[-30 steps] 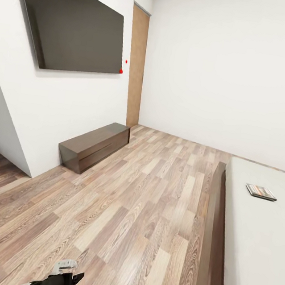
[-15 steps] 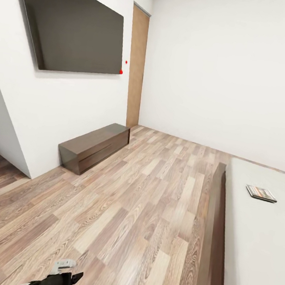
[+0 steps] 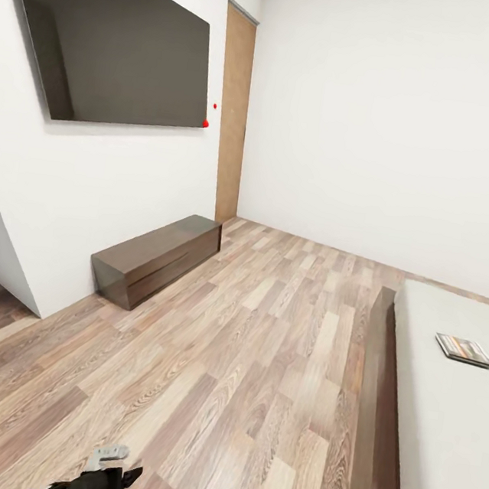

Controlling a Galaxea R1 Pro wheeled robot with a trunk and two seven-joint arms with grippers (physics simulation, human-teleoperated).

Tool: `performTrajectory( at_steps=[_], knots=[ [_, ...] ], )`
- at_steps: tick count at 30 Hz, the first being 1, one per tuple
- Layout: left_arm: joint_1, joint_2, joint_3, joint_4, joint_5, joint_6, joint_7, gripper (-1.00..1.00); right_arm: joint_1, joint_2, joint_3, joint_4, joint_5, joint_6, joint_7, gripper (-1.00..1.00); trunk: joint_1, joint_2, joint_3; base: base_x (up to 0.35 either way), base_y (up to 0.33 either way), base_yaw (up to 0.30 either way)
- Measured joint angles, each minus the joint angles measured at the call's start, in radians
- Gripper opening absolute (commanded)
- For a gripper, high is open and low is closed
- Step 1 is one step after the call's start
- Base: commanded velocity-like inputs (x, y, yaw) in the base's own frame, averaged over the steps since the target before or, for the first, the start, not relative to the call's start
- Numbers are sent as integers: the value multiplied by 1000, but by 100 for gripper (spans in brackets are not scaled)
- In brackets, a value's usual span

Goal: In the bedroom, move the book from the bed onto either nightstand, and place the two sandals side by side next to the bed.

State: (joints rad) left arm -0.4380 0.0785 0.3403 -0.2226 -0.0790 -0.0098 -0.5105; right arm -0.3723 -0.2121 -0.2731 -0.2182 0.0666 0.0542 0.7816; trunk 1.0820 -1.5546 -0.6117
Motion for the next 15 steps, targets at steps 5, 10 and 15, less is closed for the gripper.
performTrajectory(
  at_steps=[5, 10, 15],
  knots=[
    [0, 0, 0, 0, 0, 0, 0, 100, 0, 0, 1, 0, 0, 0, 0, 100, 0, 0, 0, 327, 0, 0],
    [0, 0, 0, 0, 0, 0, 0, 100, 0, 0, 0, 0, 0, 0, 0, 100, 0, 0, 0, 327, 0, 0],
    [0, -1, 0, 0, 0, 0, 0, 100, 0, 1, 0, 0, 0, 0, -3, 100, 0, 0, 0, 327, 0, 0]
  ],
)
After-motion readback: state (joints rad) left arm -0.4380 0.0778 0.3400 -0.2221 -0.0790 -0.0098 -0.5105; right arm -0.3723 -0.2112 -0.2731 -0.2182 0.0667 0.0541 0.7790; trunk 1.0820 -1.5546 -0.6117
